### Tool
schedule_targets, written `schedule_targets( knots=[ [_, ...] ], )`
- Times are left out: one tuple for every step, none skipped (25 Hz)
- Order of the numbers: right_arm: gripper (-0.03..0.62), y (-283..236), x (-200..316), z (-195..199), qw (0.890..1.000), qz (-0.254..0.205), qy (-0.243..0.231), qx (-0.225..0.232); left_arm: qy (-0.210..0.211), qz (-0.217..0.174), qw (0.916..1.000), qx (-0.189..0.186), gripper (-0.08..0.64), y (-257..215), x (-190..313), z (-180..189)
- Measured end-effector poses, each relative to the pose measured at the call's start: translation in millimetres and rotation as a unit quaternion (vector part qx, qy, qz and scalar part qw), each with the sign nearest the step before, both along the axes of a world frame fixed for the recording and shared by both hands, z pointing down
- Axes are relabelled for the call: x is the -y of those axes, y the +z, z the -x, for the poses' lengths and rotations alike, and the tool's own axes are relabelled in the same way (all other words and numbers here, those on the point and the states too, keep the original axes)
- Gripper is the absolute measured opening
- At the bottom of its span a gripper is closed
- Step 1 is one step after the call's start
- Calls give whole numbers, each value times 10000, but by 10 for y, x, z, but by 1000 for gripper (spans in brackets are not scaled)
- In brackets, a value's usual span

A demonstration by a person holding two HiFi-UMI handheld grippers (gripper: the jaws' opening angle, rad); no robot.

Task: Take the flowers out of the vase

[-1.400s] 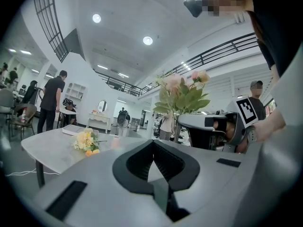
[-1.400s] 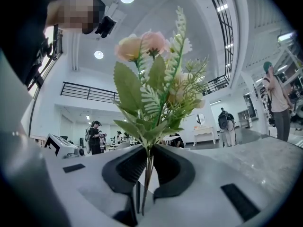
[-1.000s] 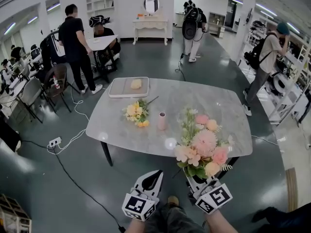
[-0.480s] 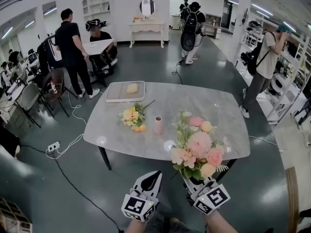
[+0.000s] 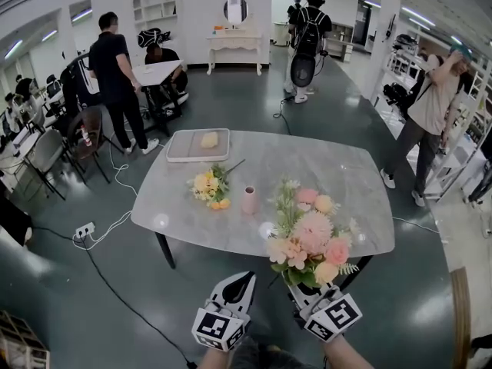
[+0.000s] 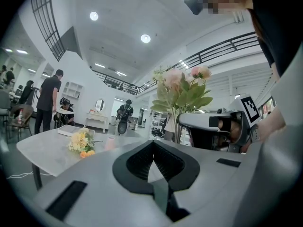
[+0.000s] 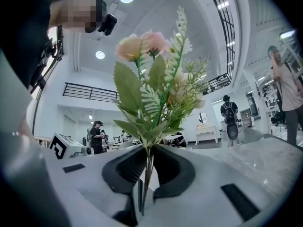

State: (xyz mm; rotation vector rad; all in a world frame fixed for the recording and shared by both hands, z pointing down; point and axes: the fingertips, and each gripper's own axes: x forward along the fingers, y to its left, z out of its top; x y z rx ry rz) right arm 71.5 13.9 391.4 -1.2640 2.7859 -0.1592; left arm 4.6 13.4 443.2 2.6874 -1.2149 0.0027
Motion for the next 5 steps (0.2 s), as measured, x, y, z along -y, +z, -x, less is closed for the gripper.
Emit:
schedule_targets(
  knots=[
    [52,-5,3,1,10000,-1,-5,9,-4,-5,10000,4,14,-8,6,-2],
    [52,-9,5,1,10000,-1,-12,18,-11,-2,10000,6,14,-13,10,-5],
    [52,-12,8,-1,10000,1,-18,26,-18,7,10000,8,14,-14,14,-9],
    [52,-12,10,-3,10000,4,-24,33,-23,18,10000,10,14,-12,16,-15],
    [52,-12,13,-6,10000,7,-31,41,-26,30,10000,11,14,-9,19,-21]
  ],
)
